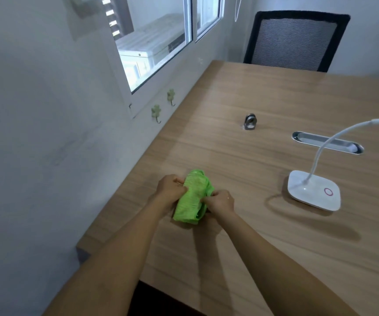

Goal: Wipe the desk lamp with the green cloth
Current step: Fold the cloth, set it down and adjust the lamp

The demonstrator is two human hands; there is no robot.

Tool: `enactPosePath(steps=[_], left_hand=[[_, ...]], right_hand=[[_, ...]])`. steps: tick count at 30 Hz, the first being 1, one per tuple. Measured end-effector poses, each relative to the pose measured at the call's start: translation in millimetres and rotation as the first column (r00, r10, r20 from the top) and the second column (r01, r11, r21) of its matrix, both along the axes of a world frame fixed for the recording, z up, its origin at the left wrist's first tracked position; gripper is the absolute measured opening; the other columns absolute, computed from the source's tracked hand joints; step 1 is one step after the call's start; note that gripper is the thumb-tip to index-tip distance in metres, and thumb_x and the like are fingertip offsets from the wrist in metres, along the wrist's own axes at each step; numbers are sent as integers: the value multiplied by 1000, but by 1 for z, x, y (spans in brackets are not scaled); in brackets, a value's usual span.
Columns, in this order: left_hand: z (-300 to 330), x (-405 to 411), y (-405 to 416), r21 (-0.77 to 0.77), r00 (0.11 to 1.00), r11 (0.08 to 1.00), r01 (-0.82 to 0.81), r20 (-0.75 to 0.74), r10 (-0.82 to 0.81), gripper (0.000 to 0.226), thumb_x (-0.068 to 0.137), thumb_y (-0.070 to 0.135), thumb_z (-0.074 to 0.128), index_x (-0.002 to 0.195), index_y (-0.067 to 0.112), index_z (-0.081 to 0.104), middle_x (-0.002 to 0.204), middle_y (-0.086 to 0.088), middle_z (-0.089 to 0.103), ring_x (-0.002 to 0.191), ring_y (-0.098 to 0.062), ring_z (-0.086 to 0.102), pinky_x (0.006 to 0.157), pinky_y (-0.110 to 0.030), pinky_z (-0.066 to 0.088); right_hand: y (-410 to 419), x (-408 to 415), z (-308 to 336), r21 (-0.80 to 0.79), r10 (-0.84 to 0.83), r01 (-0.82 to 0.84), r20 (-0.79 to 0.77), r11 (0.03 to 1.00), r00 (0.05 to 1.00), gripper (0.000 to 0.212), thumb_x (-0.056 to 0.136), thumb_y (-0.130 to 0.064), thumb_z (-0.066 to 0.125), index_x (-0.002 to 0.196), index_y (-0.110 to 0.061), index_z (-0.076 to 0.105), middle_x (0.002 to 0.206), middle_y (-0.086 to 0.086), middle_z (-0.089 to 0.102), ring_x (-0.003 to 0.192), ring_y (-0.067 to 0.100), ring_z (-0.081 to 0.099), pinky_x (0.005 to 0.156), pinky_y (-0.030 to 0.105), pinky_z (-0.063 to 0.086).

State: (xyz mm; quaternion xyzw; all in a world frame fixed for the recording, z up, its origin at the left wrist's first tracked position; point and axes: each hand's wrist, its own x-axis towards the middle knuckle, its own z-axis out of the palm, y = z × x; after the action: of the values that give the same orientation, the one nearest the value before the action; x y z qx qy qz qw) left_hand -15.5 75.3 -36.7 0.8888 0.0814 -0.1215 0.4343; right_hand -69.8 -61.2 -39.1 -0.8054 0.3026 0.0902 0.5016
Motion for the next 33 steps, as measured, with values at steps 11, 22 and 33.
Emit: enactPosePath(steps=[11, 22, 33], left_hand=[[19, 10, -12, 176, 985, 978, 112, 112, -133, 19, 72, 14, 71, 90, 10, 68, 88, -9, 70, 88, -22, 66, 74, -20, 43], [57, 3, -173, 211, 870, 916, 342, 297, -394, 13, 81, 18, 61, 88, 8, 67, 100, -15, 65, 91, -28, 65, 83, -30, 49], [-7, -96, -273, 418, 694, 755, 506, 322, -643, 43, 92, 32, 45, 133, 20, 52, 142, 0, 51, 130, -26, 46, 105, -33, 36]], right_hand=[[-34, -11, 9, -217, 90, -65, 106, 974, 990, 26, 77, -29, 67, 89, -7, 69, 97, 14, 73, 98, 29, 64, 73, 27, 43], [-212, -83, 25, -390, -61, 147, 223, 909, 973, 18, 82, -21, 59, 90, -8, 69, 100, 10, 72, 95, 27, 66, 73, 27, 44], [-324, -74, 20, -487, 88, -49, 57, 872, 994, 38, 88, -13, 45, 124, -7, 54, 137, 17, 49, 125, 35, 46, 105, 36, 38]])
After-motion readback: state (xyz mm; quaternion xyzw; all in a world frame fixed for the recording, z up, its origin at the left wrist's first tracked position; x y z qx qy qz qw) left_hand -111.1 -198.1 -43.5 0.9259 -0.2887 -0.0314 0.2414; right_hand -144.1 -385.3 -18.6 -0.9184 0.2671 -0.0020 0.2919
